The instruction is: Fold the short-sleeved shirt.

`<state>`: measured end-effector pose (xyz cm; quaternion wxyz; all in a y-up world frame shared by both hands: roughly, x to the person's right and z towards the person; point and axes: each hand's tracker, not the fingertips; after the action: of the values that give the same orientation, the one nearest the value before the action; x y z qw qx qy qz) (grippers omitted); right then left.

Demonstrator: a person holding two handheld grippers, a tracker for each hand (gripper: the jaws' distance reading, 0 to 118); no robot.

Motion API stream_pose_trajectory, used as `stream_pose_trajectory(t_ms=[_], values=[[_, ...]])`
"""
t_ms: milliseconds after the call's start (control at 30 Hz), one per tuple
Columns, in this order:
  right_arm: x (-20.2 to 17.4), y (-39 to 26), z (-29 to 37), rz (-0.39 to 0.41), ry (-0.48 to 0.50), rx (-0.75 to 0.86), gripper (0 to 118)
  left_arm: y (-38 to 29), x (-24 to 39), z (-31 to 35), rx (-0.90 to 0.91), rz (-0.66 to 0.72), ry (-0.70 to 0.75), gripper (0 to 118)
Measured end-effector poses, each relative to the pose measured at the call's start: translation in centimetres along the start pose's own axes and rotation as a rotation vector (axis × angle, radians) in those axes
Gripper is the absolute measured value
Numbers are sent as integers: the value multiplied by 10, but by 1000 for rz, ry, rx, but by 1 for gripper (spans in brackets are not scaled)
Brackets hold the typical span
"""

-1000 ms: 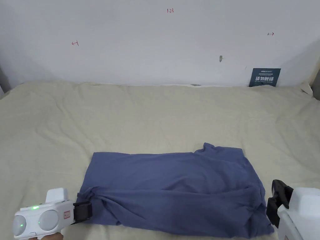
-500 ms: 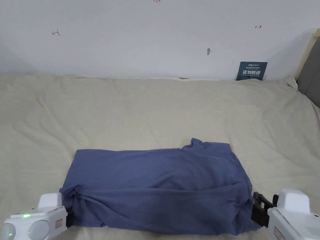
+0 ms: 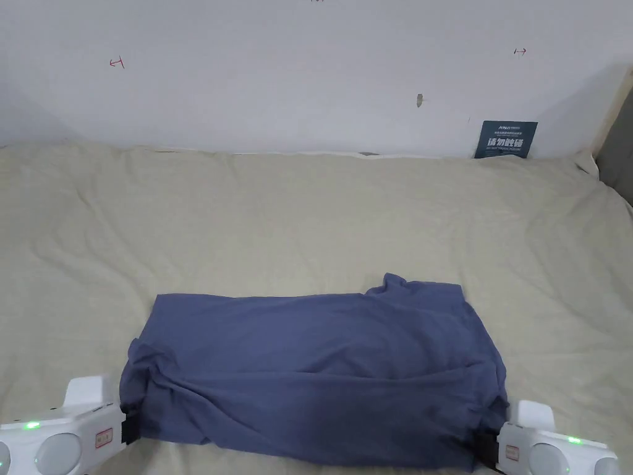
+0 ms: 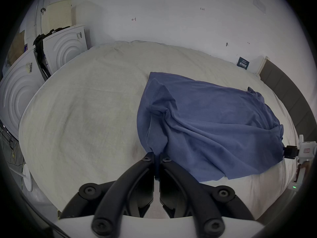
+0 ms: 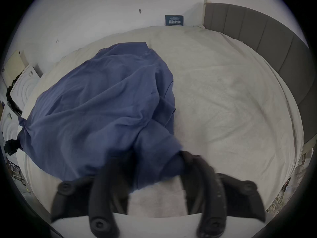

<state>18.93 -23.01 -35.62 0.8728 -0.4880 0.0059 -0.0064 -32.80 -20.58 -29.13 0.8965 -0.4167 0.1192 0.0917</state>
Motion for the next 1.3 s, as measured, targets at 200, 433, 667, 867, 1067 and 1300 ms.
stream_pose_trajectory(t_ms=[200,433,667,867,1067,1300], values=[[9,3,31,-38,35,83,12,-3,-7,5,1,44,-5,5],[25,-9,77,-60,57,147,12,-19,-22,42,21,107,-16,5],[46,-63,81,-85,76,105,12,-79,-44,64,-41,124,-2,5],[48,-97,38,-93,46,-15,12,-105,-48,39,-119,112,38,5],[43,-82,60,-93,46,31,29,-93,-37,53,-117,117,66,52],[21,-28,141,-41,102,349,113,-37,-6,128,219,146,-41,112]])
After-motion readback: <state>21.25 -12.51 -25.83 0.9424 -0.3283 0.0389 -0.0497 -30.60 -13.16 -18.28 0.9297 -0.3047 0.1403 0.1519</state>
